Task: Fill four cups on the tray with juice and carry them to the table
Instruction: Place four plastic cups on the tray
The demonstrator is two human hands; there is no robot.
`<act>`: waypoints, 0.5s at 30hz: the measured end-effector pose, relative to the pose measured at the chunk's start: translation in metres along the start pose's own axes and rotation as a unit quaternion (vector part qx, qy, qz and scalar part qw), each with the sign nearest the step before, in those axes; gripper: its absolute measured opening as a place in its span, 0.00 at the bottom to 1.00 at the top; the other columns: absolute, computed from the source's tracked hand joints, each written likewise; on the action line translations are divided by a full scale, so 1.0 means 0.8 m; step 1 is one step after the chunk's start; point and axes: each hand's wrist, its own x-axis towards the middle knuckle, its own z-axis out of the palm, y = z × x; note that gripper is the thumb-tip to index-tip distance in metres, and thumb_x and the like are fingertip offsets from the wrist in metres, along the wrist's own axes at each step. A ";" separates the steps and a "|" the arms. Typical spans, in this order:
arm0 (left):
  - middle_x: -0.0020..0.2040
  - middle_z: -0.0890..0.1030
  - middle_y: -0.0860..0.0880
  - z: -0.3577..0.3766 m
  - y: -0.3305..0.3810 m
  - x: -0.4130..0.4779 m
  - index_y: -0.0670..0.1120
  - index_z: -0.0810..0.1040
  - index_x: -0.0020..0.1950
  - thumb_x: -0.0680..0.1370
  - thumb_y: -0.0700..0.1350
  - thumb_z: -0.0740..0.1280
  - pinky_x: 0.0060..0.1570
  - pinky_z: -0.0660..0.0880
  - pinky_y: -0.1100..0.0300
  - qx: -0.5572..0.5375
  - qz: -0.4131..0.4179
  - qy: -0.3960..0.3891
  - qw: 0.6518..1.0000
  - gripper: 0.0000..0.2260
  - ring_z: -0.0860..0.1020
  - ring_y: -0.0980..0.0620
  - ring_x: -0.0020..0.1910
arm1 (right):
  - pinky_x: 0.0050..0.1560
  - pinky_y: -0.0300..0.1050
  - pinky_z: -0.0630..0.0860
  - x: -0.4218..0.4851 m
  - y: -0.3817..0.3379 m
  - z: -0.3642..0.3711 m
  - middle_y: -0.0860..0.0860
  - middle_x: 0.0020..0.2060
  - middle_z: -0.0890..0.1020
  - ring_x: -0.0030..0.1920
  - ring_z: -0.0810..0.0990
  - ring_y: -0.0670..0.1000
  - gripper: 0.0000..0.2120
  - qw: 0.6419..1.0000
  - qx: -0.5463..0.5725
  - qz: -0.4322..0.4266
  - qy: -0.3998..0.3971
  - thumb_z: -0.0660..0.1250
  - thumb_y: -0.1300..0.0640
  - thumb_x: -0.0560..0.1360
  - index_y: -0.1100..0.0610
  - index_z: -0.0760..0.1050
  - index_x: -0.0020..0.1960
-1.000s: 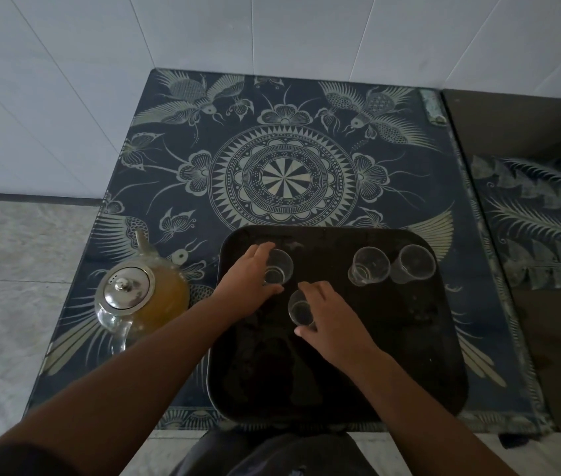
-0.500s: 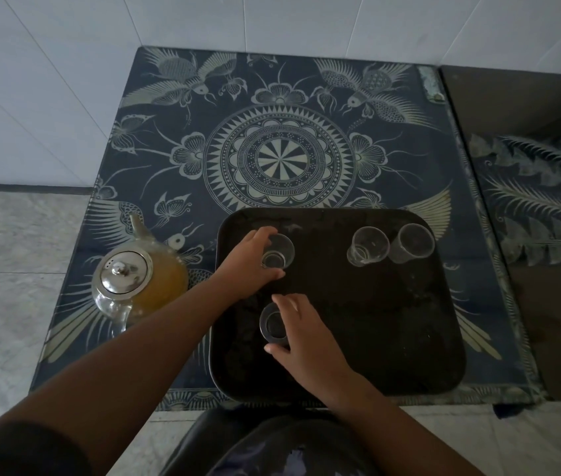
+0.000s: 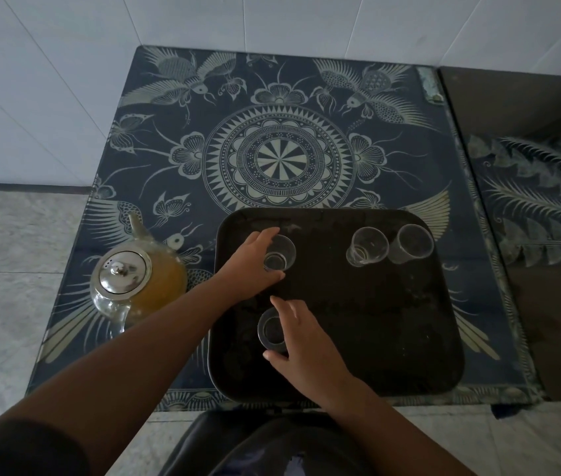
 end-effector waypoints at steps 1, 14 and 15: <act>0.75 0.69 0.46 0.000 0.000 -0.001 0.49 0.57 0.83 0.75 0.44 0.77 0.69 0.69 0.57 -0.004 -0.004 0.001 1.000 0.43 0.70 0.48 0.74 | 0.64 0.36 0.72 -0.001 0.000 0.000 0.46 0.70 0.64 0.69 0.67 0.44 0.42 1.000 0.001 0.000 -0.005 0.73 0.47 0.75 0.49 0.52 0.80; 0.79 0.63 0.45 0.002 0.002 -0.017 0.51 0.52 0.85 0.75 0.43 0.77 0.73 0.68 0.54 -0.022 -0.005 -0.015 1.000 0.46 0.67 0.47 0.76 | 0.63 0.35 0.70 -0.010 -0.001 0.002 0.46 0.73 0.60 0.72 0.63 0.44 0.44 1.000 0.004 -0.001 -0.009 0.71 0.43 0.75 0.50 0.50 0.81; 0.79 0.63 0.45 0.002 0.002 -0.018 0.51 0.52 0.85 0.75 0.43 0.77 0.72 0.68 0.54 -0.023 -0.004 -0.014 1.000 0.46 0.67 0.47 0.76 | 0.63 0.36 0.71 -0.010 -0.001 0.002 0.46 0.73 0.60 0.72 0.63 0.44 0.44 1.000 0.007 0.000 -0.007 0.72 0.43 0.75 0.50 0.50 0.81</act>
